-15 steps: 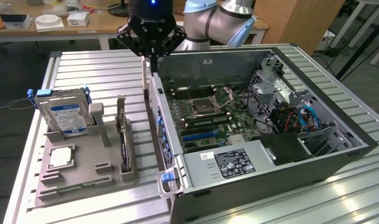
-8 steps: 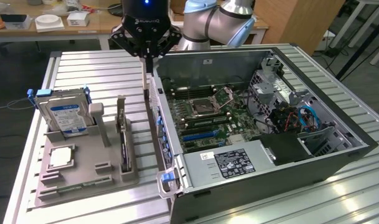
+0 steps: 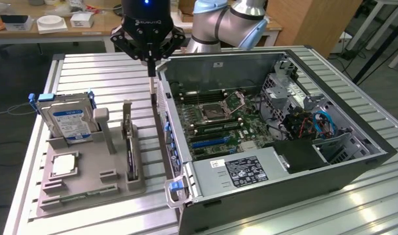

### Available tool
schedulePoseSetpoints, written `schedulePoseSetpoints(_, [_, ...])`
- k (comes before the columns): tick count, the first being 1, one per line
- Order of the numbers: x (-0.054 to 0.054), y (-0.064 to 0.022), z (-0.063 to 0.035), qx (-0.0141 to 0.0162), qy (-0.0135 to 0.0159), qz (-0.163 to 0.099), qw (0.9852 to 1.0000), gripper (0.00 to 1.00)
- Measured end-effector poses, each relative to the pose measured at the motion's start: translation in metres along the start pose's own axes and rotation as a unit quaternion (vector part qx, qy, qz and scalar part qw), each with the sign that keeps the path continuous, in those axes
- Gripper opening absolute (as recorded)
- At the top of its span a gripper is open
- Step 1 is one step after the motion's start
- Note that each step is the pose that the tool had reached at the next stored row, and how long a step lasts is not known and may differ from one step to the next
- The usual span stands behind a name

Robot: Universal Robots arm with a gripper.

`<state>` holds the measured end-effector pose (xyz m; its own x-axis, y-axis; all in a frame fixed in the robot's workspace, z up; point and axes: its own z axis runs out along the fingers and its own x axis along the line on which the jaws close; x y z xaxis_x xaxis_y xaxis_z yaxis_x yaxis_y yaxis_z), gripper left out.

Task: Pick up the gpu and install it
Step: 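Reach for the gpu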

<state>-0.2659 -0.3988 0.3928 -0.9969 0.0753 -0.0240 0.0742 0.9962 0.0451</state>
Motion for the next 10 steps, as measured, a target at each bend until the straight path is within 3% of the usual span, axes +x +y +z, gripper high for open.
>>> schedulePoseSetpoints(10, [0.013,-0.0010,-0.0003,0.0000,0.0000,0.000,1.0000,0.11])
